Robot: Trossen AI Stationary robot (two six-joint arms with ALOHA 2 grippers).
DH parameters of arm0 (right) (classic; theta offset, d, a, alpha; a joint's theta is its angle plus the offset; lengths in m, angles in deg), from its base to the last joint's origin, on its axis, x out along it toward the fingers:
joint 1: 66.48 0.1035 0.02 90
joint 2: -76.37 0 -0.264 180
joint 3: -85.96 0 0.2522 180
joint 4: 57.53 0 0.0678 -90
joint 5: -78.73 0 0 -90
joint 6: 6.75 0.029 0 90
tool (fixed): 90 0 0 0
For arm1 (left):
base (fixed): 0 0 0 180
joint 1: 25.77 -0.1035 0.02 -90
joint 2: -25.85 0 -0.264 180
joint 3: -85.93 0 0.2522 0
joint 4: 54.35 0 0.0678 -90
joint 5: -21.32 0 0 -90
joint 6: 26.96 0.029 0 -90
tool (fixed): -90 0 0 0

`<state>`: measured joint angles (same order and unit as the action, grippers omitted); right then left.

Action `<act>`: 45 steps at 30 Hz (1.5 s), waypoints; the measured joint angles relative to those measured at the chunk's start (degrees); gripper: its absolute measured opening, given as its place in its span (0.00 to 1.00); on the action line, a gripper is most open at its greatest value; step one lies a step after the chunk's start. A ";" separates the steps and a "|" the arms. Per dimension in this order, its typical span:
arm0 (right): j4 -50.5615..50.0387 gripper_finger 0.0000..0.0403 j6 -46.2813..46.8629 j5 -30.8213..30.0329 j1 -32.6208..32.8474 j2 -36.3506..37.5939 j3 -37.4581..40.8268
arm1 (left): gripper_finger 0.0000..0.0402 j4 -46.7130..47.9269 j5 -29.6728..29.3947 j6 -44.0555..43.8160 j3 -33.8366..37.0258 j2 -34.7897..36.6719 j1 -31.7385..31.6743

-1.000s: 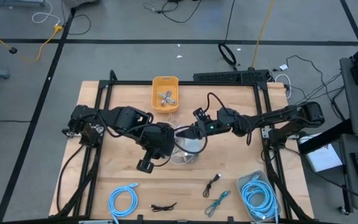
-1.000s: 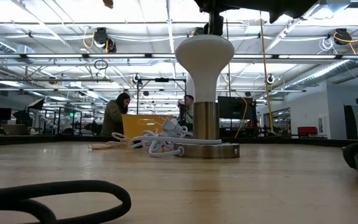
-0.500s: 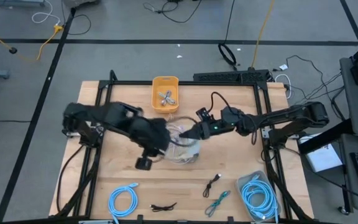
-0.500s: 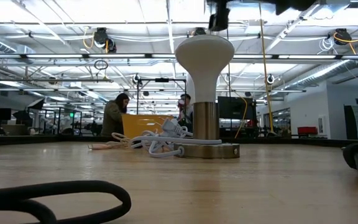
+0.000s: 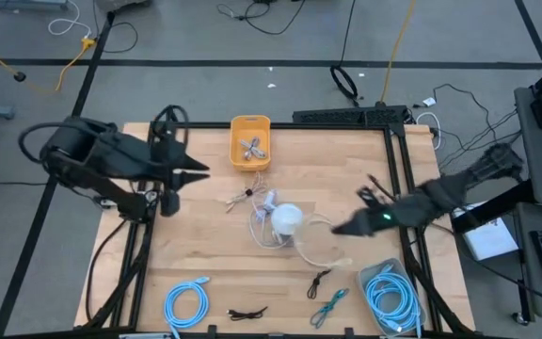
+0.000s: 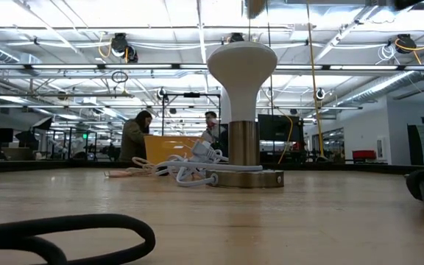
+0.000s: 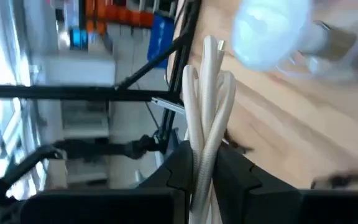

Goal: Pick & Place USB Port
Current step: Put the brown HDMI cable into the gray bin

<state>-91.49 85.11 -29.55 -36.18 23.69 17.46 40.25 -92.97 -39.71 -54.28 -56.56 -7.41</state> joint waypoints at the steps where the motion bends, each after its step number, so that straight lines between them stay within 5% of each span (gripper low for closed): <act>1: -1.40 0.08 3.23 -4.69 4.12 0.91 0.00 | 0.18 0.53 -1.09 0.02 -0.02 0.27 0.26; 5: -4.63 0.08 13.44 -19.43 18.41 1.08 -0.04 | 0.18 2.18 -2.82 0.75 0.11 0.15 0.47; 9: -11.88 0.08 24.74 -22.67 25.03 -2.34 -0.04 | 0.18 1.93 -2.86 1.88 1.67 -0.90 0.26; 17: -26.81 0.08 36.45 -8.67 29.13 -8.98 -2.38 | 0.18 -1.53 -2.18 2.16 8.47 -1.54 -0.50; 27: -63.39 0.08 37.05 1.91 29.59 -18.50 -25.49 | 0.18 -5.86 2.51 -0.45 17.59 -1.62 -1.76; 34: -65.83 0.08 37.13 1.97 31.57 -26.51 -35.42 | 0.18 -9.84 4.28 -2.64 22.71 -1.64 -1.51; 45: -67.35 0.08 37.41 0.99 33.27 -37.86 -37.03 | 0.18 -24.85 6.02 -8.28 24.66 -1.59 1.59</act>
<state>-158.84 122.51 -28.56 -2.91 -14.17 -19.56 15.40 -86.95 -47.99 -29.63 -58.16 -5.83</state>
